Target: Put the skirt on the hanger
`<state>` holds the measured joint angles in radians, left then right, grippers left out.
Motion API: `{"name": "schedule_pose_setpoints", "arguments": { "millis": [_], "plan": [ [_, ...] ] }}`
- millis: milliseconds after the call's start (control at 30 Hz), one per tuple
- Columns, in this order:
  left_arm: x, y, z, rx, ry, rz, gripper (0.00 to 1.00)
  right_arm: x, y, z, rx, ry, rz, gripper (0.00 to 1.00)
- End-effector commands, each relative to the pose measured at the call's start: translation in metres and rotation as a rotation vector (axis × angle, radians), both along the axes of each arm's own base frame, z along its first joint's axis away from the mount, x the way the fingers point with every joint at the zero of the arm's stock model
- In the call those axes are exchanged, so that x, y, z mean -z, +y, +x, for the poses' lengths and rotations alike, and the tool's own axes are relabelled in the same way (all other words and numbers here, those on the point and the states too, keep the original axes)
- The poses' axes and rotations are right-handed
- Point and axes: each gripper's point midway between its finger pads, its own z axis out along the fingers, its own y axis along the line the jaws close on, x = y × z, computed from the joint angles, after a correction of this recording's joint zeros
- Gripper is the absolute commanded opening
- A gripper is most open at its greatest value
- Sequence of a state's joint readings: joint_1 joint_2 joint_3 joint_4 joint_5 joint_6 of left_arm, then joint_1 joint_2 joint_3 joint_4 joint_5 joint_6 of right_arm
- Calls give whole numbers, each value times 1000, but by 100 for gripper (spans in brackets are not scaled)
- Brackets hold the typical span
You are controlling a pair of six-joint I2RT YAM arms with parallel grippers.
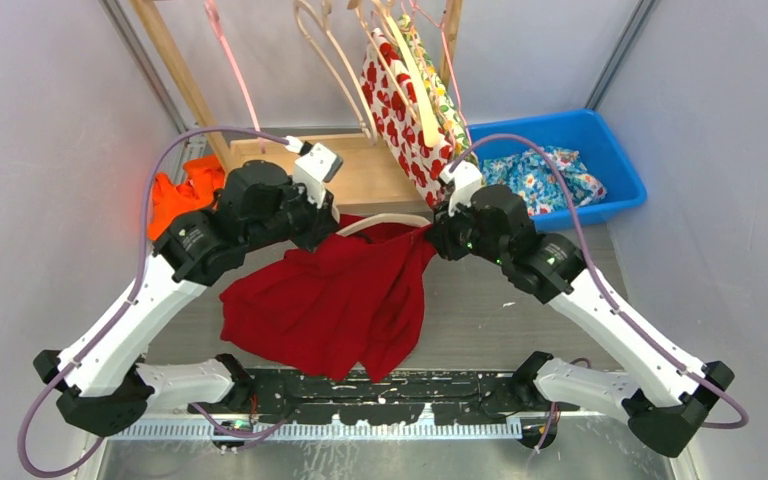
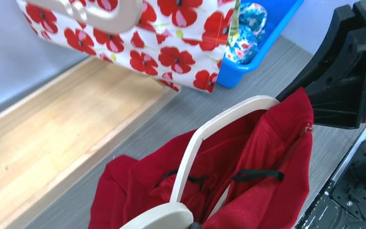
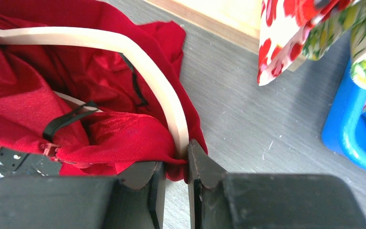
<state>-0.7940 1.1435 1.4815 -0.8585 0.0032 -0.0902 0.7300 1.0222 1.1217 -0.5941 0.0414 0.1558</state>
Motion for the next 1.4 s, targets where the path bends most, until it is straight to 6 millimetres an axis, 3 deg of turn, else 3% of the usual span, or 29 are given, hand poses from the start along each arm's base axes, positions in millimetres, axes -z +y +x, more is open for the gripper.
{"name": "schedule_pose_setpoints", "arguments": {
  "millis": [0, 300, 367, 467, 733, 900, 1167, 1300, 1367],
  "plan": [
    [-39, -36, -21, 202, -38, -114, 0, -110, 36, -22, -224, -199, 203, 1],
    [-74, -26, -25, 235, -93, -59, 0, -155, 51, -27, -395, -200, 83, 1],
    [-83, -22, -26, 231, -107, -52, 0, -153, 51, -31, -410, -185, 63, 1],
    [-97, -15, -30, 231, -132, -57, 0, -155, 44, -39, -409, -188, 54, 1],
    [-115, -24, -32, 284, -122, -55, 1, -177, 26, -62, -434, -228, 76, 1],
    [-113, -30, -38, 342, -95, -41, 1, -165, 27, -66, -476, -201, 41, 1],
    [-97, -38, -59, 458, -27, -37, 2, -119, 52, -61, -604, -220, 26, 1],
    [-84, -43, -68, 507, 10, -17, 2, -110, 67, -60, -684, -297, 51, 1],
    [-76, -48, -73, 531, 28, -3, 2, -117, 75, -58, -708, -358, 84, 1]
  ]
}}
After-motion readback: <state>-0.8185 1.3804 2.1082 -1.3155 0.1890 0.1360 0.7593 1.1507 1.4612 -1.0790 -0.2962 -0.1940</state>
